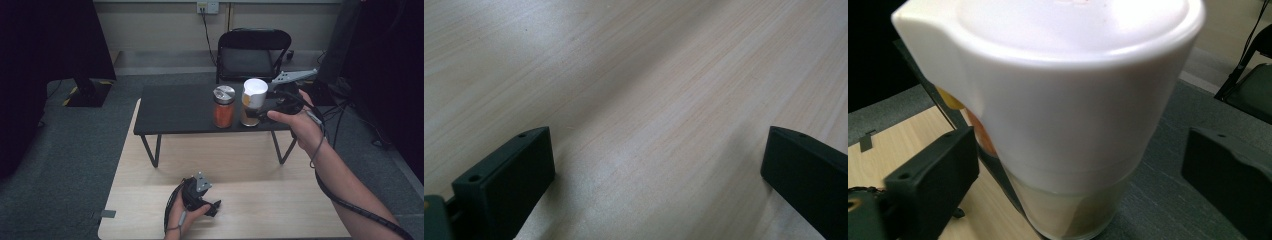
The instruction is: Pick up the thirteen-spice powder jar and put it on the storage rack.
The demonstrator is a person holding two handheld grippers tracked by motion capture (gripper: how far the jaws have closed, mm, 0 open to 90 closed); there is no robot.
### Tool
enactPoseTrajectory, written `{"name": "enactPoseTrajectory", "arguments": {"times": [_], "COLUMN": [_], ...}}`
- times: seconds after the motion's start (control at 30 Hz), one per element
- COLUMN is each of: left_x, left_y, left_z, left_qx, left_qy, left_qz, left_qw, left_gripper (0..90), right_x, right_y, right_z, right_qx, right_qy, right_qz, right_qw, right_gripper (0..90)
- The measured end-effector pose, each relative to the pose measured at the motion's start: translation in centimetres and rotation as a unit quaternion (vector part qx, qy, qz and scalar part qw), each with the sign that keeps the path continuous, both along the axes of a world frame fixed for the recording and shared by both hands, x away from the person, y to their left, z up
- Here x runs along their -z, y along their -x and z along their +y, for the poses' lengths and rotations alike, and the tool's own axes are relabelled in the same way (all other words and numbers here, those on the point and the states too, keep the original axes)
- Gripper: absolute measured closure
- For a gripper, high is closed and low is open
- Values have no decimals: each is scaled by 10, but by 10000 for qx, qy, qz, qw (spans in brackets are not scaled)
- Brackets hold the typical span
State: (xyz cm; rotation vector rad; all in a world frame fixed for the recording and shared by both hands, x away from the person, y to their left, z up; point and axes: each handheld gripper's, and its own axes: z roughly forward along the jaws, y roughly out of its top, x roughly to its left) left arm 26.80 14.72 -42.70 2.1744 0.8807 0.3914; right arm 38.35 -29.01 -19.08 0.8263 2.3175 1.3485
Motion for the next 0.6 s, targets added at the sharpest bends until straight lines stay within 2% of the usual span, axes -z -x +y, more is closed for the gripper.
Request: {"name": "enactPoseTrajectory", "arguments": {"times": [0.37,0.6], "left_x": [0,0], "left_y": [0,0], "left_z": [0,0], "left_qx": [0,0], "left_qy": [-1,2], "left_qz": [-5,-2], "left_qw": [10000,10000], "left_gripper": [1,1], "right_x": [10,15], "right_y": [10,13], "right_z": [-5,-9], "right_qx": [111,37], "right_qy": [-132,-148], "right_qz": [21,39], "right_qw": [9998,9999], "right_gripper": [2,5]}}
